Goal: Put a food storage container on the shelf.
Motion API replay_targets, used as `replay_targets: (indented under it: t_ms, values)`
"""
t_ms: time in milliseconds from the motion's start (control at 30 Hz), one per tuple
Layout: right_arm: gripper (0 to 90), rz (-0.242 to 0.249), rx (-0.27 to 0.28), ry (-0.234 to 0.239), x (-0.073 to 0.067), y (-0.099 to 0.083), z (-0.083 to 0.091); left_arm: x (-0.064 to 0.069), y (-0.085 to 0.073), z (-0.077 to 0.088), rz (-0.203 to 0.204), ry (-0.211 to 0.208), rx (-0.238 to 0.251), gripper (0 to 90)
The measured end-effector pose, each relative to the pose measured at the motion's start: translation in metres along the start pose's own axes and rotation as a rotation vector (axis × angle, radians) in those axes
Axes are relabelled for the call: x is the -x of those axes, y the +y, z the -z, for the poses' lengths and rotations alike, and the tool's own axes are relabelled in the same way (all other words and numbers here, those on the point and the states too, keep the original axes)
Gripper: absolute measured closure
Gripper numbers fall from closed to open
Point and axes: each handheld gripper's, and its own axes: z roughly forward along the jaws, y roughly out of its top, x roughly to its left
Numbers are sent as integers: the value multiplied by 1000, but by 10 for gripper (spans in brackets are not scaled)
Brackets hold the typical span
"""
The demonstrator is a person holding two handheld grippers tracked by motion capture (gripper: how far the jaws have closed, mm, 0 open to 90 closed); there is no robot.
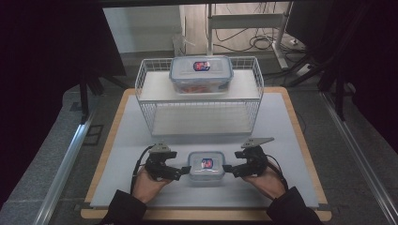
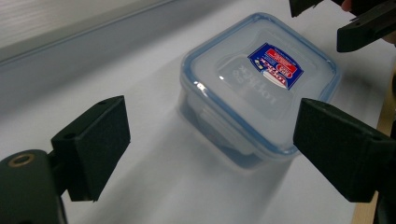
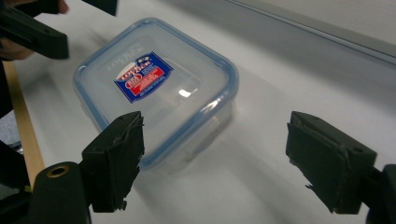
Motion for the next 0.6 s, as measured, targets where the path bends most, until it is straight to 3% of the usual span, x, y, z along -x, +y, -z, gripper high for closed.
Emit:
replay_targets:
  t_ms: [200, 400, 467, 600]
  values:
    - [169, -26, -36, 54, 2, 4, -16, -2, 4, -20, 37, -54, -38, 94]
    - [180, -61, -75, 135, 1, 5, -30, -4, 3, -33, 81, -166, -55, 95]
    - [177, -75, -88, 164, 0, 5, -33, 0, 3, -34, 91, -168, -60, 105]
    - [208, -65, -101, 164, -3, 4, -31, 8, 4, -29, 69, -127, -80, 124]
